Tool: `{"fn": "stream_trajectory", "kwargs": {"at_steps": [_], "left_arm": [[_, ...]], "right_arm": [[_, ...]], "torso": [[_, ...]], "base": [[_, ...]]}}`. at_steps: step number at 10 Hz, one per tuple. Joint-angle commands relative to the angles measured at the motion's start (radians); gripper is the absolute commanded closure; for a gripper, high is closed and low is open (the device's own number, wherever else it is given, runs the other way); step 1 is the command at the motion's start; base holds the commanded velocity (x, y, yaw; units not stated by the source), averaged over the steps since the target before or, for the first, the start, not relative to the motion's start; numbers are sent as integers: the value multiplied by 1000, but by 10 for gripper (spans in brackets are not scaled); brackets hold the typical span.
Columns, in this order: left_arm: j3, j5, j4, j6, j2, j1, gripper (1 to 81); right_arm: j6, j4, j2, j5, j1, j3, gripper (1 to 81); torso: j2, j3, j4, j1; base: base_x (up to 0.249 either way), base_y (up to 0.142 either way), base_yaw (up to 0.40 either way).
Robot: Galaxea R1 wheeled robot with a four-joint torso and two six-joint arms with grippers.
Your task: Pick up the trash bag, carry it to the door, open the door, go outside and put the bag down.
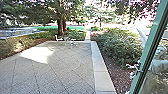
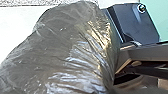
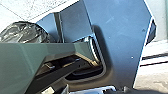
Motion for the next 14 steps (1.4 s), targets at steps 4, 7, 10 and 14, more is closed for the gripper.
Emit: {"fn": "stream_trajectory", "kwargs": {"at_steps": [4,7,10,14], "left_arm": [[0,63,-3,-1,6,-49,811],[0,63,-3,-1,6,-51,811],[0,63,-3,-1,6,-49,811],[0,63,-3,-1,6,-49,811]], "right_arm": [[-5,-13,18,-59,41,13,10],[-6,-15,16,-59,38,13,10],[-6,-15,15,-59,36,13,10],[-6,-13,15,-57,36,13,10]], "torso": [[0,0,0,0],[0,0,0,0],[1,0,0,1],[2,-1,0,1]], "base": [[103,0,0],[103,0,0],[105,0,0],[109,0,0]]}}
